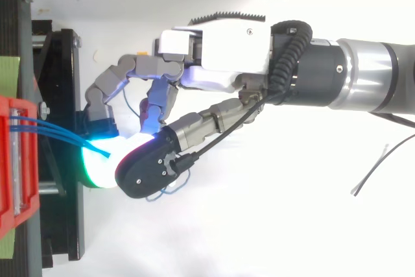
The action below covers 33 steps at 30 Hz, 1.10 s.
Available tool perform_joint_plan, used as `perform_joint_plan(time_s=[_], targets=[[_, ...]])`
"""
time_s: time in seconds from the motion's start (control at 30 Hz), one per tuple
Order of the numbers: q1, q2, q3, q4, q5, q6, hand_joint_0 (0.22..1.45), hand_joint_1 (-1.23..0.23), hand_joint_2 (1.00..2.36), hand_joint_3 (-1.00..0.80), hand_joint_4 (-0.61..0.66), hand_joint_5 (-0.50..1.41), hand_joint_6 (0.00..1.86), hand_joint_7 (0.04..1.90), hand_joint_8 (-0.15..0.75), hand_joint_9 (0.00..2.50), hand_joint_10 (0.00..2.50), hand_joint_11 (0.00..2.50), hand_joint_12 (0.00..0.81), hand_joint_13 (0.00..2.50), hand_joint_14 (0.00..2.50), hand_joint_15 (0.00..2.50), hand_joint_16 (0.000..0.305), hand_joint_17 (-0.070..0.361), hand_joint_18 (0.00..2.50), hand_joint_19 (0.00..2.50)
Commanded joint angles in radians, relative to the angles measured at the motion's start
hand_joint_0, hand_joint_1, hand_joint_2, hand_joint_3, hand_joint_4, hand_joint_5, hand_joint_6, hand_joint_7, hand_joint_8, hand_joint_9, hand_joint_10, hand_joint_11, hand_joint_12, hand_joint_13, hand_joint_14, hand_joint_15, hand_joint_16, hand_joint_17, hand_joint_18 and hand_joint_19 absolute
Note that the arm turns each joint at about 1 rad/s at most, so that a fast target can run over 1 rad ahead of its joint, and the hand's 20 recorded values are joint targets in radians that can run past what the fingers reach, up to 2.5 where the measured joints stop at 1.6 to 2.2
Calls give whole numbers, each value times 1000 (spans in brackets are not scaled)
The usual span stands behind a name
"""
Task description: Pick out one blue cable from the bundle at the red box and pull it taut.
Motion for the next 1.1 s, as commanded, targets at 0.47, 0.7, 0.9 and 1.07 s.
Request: perform_joint_plan(time_s=[0.47,0.7,0.9,1.07], targets=[[0,-1,0,0,0,0,761,-879,1010,-386,-67,-172,940,897,287,1197,28,924,349,1152,27,719,46,104,896,769],[0,0,-1,0,0,0,746,-907,1000,-500,-70,-145,960,934,298,1324,30,958,345,1199,26,734,44,98,945,760],[0,0,0,0,0,0,604,-887,1000,-500,67,-118,941,863,310,1389,32,961,353,1234,28,755,44,99,977,775],[0,0,0,0,0,0,537,-780,1000,-500,93,-116,925,866,319,1398,30,951,372,1254,26,738,47,106,1001,769]])
